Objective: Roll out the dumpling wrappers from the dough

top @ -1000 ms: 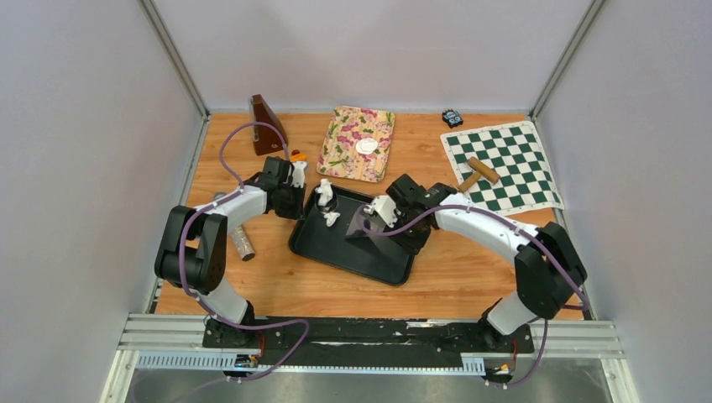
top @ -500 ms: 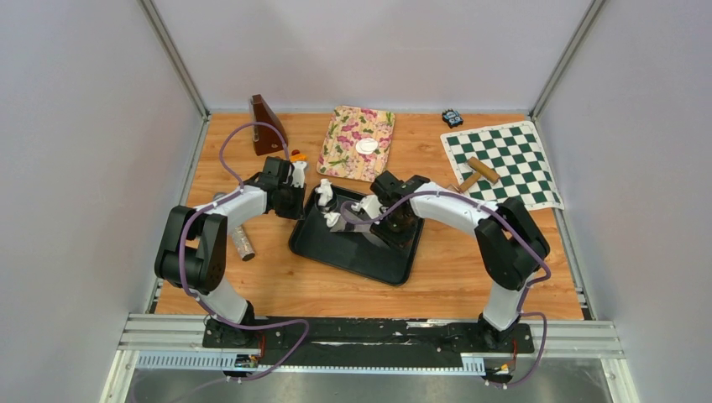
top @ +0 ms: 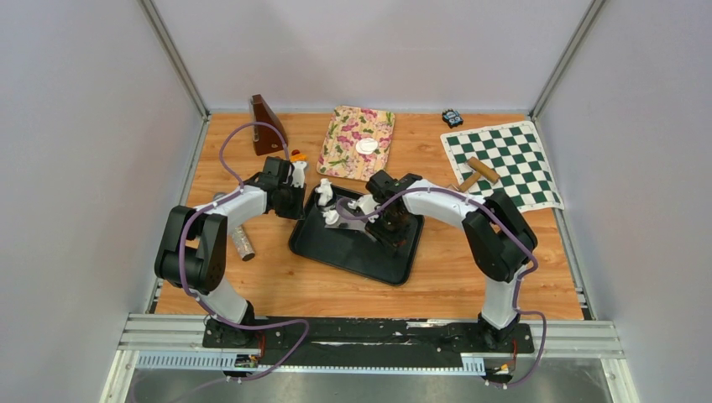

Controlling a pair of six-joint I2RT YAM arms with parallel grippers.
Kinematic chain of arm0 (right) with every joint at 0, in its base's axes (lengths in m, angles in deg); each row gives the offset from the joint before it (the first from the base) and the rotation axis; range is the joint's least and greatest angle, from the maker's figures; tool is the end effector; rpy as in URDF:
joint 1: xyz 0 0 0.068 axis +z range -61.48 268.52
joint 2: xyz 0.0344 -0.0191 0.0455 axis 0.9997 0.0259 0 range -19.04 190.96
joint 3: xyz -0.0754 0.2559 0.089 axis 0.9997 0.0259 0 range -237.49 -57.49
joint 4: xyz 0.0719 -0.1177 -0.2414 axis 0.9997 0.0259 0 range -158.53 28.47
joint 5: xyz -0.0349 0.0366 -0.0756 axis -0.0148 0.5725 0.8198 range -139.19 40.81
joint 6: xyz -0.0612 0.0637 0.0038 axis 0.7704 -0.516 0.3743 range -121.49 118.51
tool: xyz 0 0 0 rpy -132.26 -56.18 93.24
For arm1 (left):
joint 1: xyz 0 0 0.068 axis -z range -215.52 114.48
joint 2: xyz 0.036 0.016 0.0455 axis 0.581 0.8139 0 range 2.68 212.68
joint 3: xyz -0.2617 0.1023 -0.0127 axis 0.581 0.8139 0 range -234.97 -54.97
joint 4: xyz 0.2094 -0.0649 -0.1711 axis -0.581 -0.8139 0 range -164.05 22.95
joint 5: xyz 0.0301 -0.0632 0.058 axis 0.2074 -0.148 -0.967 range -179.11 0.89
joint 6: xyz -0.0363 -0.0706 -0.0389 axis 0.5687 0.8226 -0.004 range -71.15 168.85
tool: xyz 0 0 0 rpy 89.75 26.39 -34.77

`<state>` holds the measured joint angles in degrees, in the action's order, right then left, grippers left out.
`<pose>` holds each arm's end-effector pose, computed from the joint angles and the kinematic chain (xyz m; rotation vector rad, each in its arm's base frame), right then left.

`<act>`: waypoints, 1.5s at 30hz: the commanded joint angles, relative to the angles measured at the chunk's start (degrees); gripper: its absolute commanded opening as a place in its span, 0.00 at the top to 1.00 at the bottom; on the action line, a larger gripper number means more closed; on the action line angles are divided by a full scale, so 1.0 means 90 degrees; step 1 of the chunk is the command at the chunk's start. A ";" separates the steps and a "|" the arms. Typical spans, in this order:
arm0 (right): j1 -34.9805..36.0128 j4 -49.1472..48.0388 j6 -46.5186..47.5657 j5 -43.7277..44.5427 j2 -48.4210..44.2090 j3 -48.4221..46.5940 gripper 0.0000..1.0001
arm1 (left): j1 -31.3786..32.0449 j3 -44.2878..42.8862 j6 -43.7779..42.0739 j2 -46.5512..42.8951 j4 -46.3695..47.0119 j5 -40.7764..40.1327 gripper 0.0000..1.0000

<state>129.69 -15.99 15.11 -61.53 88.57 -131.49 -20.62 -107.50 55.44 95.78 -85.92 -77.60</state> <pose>0.2634 0.2526 0.1275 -1.5086 2.7108 0.3499 0.3343 -0.1052 0.1306 0.2626 2.6151 -0.3940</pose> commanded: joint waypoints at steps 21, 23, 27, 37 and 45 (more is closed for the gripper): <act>-0.0082 -0.0796 0.0596 -0.1101 -0.0907 0.0369 1.00 | 0.0025 -0.0032 0.0049 -0.0323 0.0195 0.0107 1.00; -0.0075 -0.0840 0.0646 -0.1159 -0.1029 0.0407 1.00 | 0.0027 -0.0032 0.0042 -0.0327 0.0186 0.0101 1.00; -0.0077 -0.0929 0.0787 -0.1334 -0.1485 0.0508 1.00 | 0.0025 -0.0053 0.0031 -0.0353 0.0170 0.0074 1.00; -0.0938 -0.0633 0.1096 -0.0742 -0.2242 -0.0119 1.00 | 0.0025 -0.0127 -0.0029 -0.0634 0.0161 0.0175 0.51; -0.2398 0.0220 0.2124 0.0035 -0.0525 -0.2265 1.00 | 0.0015 -0.0157 -0.0039 -0.0827 0.0183 0.0164 0.36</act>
<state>112.18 -17.72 27.52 -65.74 76.37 -142.11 -20.60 -107.52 55.33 91.43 -85.55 -76.55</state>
